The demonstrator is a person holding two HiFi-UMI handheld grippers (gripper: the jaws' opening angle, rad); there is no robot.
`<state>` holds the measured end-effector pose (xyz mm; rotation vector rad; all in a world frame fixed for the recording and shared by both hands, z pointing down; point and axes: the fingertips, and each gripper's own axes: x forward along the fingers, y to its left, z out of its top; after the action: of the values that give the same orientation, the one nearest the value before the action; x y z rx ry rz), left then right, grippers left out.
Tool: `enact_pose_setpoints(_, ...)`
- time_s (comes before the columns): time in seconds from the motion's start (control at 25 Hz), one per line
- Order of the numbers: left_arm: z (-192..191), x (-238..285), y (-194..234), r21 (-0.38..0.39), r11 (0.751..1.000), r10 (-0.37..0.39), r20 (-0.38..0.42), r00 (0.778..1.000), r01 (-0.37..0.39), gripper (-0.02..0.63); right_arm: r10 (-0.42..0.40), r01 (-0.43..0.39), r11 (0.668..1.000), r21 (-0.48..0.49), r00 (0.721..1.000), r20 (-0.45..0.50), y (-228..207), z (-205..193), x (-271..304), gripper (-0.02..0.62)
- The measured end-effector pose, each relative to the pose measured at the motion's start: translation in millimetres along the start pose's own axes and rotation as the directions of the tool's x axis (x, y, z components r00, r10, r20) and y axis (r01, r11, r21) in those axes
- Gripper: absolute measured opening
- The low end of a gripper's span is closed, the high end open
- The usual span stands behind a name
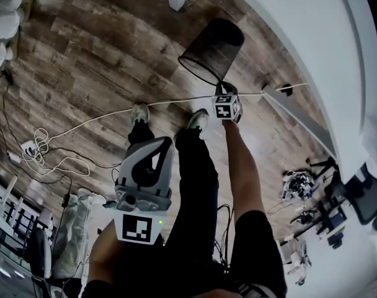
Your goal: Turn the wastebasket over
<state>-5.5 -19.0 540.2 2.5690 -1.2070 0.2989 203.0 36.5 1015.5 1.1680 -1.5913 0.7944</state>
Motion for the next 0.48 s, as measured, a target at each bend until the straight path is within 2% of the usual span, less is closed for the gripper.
enact_pose_setpoints(0.2,-3,-3,-2,-0.025,0.999,-0.029,0.017,0.999,0.029,0.031,0.054,-0.054,0.998,0.013,0.998,0.012,-4,13,-12,0.055)
enact_pose_setpoints(0.48,-19,2,1,-0.051,0.998,-0.023,-0.027,0.999,0.022,0.031,0.102,-0.104,0.989,0.102,0.994,0.027,-18,34,-33,0.052)
